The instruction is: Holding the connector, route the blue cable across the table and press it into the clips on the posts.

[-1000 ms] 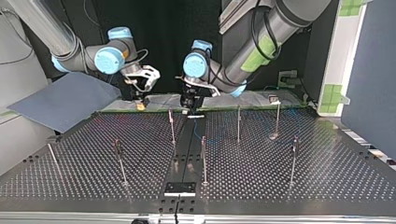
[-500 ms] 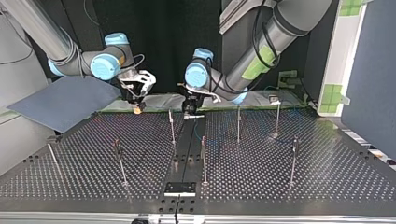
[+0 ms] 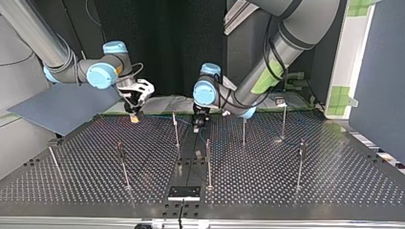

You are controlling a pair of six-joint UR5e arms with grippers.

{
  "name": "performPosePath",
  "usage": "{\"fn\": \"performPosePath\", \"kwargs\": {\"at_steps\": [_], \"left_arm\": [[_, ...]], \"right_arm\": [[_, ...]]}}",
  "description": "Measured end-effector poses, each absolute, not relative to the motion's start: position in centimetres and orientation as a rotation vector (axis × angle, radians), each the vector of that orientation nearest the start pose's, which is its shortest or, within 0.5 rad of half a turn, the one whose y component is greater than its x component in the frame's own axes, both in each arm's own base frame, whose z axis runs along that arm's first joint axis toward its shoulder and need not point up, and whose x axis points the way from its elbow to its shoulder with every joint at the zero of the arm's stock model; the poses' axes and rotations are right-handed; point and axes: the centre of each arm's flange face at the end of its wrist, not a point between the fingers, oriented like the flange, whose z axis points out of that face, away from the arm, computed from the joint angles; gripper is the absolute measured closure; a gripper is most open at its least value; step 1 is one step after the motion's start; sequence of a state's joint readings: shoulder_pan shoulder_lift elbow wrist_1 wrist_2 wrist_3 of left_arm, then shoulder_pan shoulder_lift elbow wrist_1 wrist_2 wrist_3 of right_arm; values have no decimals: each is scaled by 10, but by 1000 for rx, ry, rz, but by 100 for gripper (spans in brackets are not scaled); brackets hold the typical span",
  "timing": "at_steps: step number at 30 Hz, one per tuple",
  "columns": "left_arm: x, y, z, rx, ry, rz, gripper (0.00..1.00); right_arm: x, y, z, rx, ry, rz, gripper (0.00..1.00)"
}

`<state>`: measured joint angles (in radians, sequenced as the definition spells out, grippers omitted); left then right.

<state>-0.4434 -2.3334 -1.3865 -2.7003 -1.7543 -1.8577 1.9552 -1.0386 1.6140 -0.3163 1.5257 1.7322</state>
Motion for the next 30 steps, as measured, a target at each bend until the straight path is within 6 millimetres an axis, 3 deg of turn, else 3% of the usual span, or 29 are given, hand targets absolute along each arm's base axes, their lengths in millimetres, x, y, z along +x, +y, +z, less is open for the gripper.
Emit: {"fn": "performPosePath", "kwargs": {"at_steps": [9, 10, 11, 13, 14, 16, 17, 18, 19, 30], "left_arm": [[600, -405, 157, -10, 1707, -382, 100], [600, -405, 157, -10, 1709, -380, 81], [600, -405, 157, -9, 1711, -379, 81], [598, -406, 156, -3, 1720, -375, 62], [597, -406, 156, 0, 1724, -373, 62], [595, -408, 155, 8, 1735, -368, 31], [594, -408, 155, 12, 1740, -365, 31], [592, -409, 154, 17, 1745, -361, 8], [591, -410, 154, 22, 1752, -354, 0], [574, -416, 154, 61, 1817, -305, 0]], "right_arm": [[351, -530, 200, 1660, -1297, 1442, 100], [351, -530, 200, 1658, -1297, 1441, 100], [350, -531, 200, 1658, -1297, 1440, 100], [349, -531, 200, 1657, -1297, 1439, 100], [349, -531, 200, 1657, -1297, 1438, 100], [348, -532, 200, 1657, -1297, 1437, 100], [348, -532, 200, 1657, -1297, 1436, 100], [348, -532, 200, 1657, -1297, 1435, 100], [348, -532, 200, 1657, -1297, 1434, 100], [347, -533, 200, 1659, -1291, 1427, 100]]}}
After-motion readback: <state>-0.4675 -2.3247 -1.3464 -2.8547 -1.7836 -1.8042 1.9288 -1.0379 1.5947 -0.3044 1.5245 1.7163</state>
